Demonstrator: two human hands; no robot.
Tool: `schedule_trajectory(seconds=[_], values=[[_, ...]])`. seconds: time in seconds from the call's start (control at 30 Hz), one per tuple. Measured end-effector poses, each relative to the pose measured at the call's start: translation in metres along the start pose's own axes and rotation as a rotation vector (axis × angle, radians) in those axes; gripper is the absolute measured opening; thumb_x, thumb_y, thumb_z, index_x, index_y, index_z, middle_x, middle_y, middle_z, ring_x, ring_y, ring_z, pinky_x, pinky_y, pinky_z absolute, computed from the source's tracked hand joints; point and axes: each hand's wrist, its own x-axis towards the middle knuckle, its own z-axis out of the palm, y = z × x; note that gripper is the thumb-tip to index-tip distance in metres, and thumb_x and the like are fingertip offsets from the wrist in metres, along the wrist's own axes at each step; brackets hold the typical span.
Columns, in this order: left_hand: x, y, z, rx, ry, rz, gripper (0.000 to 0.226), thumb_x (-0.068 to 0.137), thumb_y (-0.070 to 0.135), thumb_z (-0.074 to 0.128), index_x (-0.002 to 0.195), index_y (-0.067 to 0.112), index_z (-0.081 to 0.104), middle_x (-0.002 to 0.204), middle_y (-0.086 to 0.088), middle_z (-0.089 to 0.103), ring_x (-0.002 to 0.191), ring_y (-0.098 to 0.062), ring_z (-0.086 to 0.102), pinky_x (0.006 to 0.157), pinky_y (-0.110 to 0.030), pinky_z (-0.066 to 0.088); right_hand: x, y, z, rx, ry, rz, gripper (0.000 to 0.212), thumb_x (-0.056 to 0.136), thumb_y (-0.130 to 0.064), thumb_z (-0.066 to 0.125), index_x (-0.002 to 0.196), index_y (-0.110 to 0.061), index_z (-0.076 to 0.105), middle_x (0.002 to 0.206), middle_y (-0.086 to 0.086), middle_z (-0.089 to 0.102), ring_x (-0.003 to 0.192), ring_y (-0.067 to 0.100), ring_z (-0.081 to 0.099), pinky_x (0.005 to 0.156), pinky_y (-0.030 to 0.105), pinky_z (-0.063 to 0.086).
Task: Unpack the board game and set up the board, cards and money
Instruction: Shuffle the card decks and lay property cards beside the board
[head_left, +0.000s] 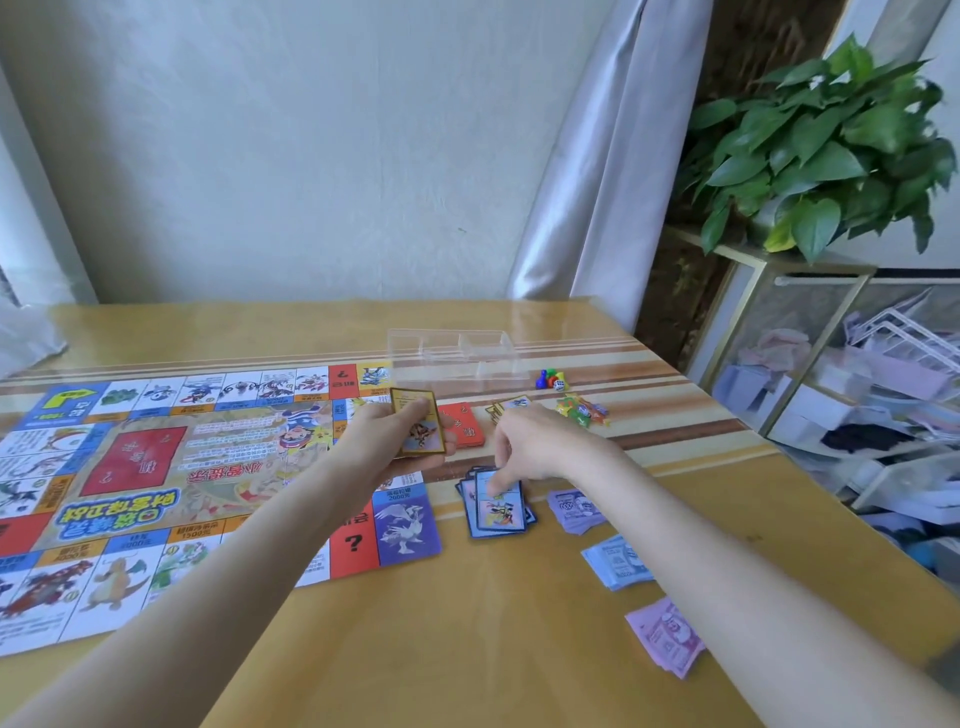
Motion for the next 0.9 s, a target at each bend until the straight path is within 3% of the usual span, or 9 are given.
schedule_trajectory(seconds=[0.07,0.13,0.27,0.43,0.53,0.67,0.73,0.8,0.9], values=[[0.003,0.002,0.002,-0.012,0.023,-0.017,0.024,0.096,0.021,0.051,0.103,-0.001,0.057,0.091,-0.014,0.068,0.075,-0.019,0.066,0.056,-0.023,0.058,0.002,0.0,-0.006,0.008,0.059,-0.018,0.042,0.072,-0.036,0.078,0.101,-0.01,0.063,0.101,0.0,0.061,0.093,0.019,0.058,0.078,0.034,0.049],[0.006,0.004,0.005,-0.028,0.015,-0.038,0.019,0.095,0.021,0.052,0.097,0.002,0.058,0.089,-0.012,0.068,0.072,-0.017,0.065,0.056,-0.023,0.058,0.003,0.002,-0.016,0.227,0.114,-0.061,0.047,0.071,-0.037,0.079,0.109,-0.016,0.058,0.105,-0.005,0.057,0.096,0.013,0.055,0.079,0.03,0.045],[0.014,0.009,0.023,0.015,-0.045,-0.03,0.015,0.096,0.018,0.05,0.089,0.008,0.059,0.072,-0.002,0.07,0.068,-0.017,0.066,0.051,-0.021,0.054,0.006,0.001,-0.028,0.423,0.118,-0.241,0.059,0.071,-0.035,0.079,0.116,-0.026,0.041,0.12,-0.012,0.043,0.111,0.009,0.046,0.084,0.03,0.04],[0.03,0.008,0.041,0.066,-0.087,0.007,0.01,0.093,0.012,0.051,0.094,0.005,0.059,0.084,-0.007,0.062,0.082,-0.026,0.059,0.083,-0.035,0.053,0.025,0.004,-0.027,0.357,0.179,-0.301,0.039,0.073,-0.017,0.076,0.098,-0.019,0.046,0.103,0.001,0.054,0.067,0.006,0.046,0.063,0.029,0.039],[0.033,0.008,0.038,0.052,-0.152,0.01,0.015,0.095,0.016,0.05,0.095,0.006,0.062,0.093,-0.012,0.065,0.091,-0.027,0.063,0.089,-0.039,0.053,0.038,0.021,-0.03,0.724,0.232,-0.24,0.025,0.08,0.005,0.062,0.084,-0.019,0.053,0.089,0.005,0.062,0.067,0.019,0.06,0.066,0.034,0.049],[0.039,0.004,0.026,0.168,-0.046,0.089,0.016,0.096,0.009,0.047,0.094,0.006,0.062,0.096,-0.015,0.067,0.083,-0.023,0.065,0.087,-0.039,0.054,0.052,0.051,-0.032,0.747,0.325,-0.026,0.035,0.085,0.015,0.038,0.107,-0.01,0.047,0.081,0.005,0.063,0.062,0.011,0.055,0.054,0.021,0.044],[0.042,0.002,0.022,0.112,-0.011,0.093,0.018,0.096,0.007,0.046,0.087,0.008,0.061,0.087,-0.009,0.066,0.072,-0.016,0.064,0.077,-0.03,0.055,0.056,0.055,-0.027,0.758,0.267,0.004,0.03,0.088,0.011,0.042,0.111,-0.007,0.05,0.081,0.004,0.064,0.066,0.011,0.056,0.057,0.021,0.044],[0.045,0.002,0.024,0.05,-0.007,0.088,0.017,0.097,0.007,0.046,0.088,0.007,0.06,0.083,-0.007,0.064,0.069,-0.013,0.063,0.071,-0.027,0.056,0.056,0.051,-0.024,0.965,0.117,-0.049,0.016,0.091,-0.003,0.054,0.106,-0.006,0.059,0.09,0.005,0.067,0.077,0.012,0.061,0.067,0.024,0.048],[0.048,0.005,0.034,-0.052,0.016,0.109,0.016,0.097,0.01,0.045,0.09,0.009,0.06,0.08,-0.004,0.063,0.065,-0.011,0.062,0.077,-0.029,0.054,0.054,0.042,-0.021,1.15,-0.028,-0.129,0.013,0.087,-0.007,0.062,0.099,-0.011,0.064,0.087,0.002,0.07,0.075,0.01,0.064,0.067,0.021,0.051]])
